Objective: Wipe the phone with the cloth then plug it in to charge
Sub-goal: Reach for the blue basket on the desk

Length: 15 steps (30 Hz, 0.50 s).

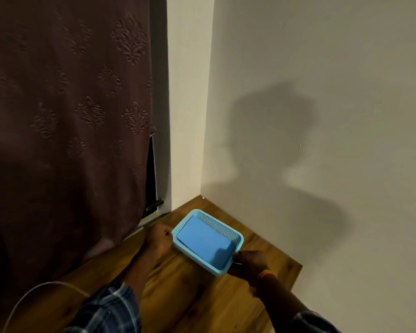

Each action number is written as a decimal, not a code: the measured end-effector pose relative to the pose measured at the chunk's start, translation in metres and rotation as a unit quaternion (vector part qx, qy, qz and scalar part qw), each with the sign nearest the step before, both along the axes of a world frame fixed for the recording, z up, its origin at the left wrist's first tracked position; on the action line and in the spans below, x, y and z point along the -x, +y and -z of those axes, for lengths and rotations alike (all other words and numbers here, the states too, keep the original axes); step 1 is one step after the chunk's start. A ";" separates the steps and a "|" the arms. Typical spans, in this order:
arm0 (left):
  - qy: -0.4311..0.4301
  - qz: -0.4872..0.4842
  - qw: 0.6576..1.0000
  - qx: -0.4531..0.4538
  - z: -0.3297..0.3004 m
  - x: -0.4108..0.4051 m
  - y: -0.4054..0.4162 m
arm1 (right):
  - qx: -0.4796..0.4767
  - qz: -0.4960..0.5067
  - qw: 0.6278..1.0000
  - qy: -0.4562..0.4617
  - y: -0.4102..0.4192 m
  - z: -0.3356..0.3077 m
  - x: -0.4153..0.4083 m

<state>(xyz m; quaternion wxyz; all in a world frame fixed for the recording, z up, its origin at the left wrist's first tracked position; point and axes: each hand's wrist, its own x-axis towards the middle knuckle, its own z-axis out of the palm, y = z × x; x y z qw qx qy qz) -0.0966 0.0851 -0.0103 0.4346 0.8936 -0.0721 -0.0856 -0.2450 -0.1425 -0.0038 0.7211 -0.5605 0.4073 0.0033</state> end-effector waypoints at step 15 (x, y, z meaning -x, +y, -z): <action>0.035 -0.074 0.995 -0.049 0.030 0.153 0.081 | 0.051 -0.096 0.990 0.092 0.073 0.045 0.135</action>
